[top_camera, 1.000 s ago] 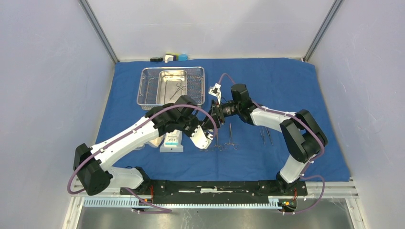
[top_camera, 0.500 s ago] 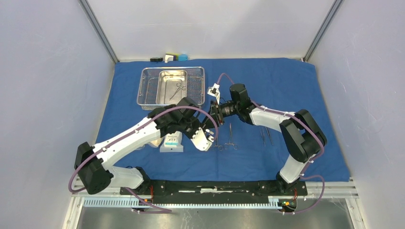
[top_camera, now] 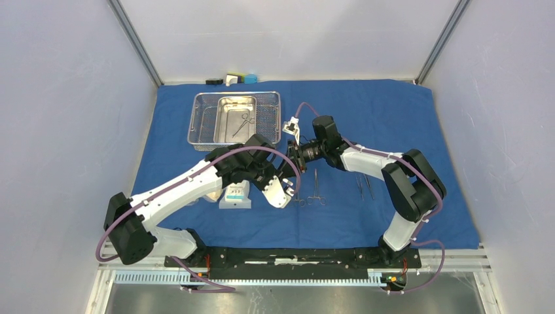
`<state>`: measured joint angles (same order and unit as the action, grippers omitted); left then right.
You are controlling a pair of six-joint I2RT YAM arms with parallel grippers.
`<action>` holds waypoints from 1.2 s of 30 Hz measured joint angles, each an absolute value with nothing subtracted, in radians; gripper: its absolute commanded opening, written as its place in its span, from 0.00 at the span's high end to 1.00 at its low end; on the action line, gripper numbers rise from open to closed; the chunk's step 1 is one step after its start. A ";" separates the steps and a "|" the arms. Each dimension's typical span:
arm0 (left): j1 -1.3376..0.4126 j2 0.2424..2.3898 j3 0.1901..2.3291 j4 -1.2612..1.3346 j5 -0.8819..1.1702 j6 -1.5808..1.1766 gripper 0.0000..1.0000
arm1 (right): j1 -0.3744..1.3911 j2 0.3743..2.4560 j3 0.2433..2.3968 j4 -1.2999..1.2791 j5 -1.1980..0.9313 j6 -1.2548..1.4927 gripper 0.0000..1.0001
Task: Open and lay out the surgical kit
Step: Place the medical item in the surgical kit.
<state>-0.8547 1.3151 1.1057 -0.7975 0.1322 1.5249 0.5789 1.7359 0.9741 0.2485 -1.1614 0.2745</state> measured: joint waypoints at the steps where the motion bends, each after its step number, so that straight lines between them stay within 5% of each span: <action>1: -0.855 1.315 1.106 -0.797 0.132 1.529 0.98 | 0.579 1.736 0.974 0.245 -1.161 0.271 0.63; 13: -0.855 1.315 1.106 -0.797 0.132 1.531 0.95 | 0.583 1.736 0.978 0.237 -1.153 0.260 0.79; 22: -0.857 1.315 1.091 -0.776 0.112 1.531 0.72 | 0.583 1.731 0.992 0.174 -1.117 0.195 0.85; 26: -0.858 1.315 1.083 -0.756 0.079 1.530 0.51 | 0.583 1.704 0.992 0.112 -1.072 0.141 0.88; 36: -0.835 1.311 1.095 -0.725 0.061 1.481 0.38 | 0.560 1.578 0.960 0.024 -0.865 0.027 0.92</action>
<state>-0.8352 1.3109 1.0946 -0.7250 0.0608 1.4807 0.5598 1.5780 0.9604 0.0238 -0.8650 0.0265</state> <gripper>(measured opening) 0.600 0.090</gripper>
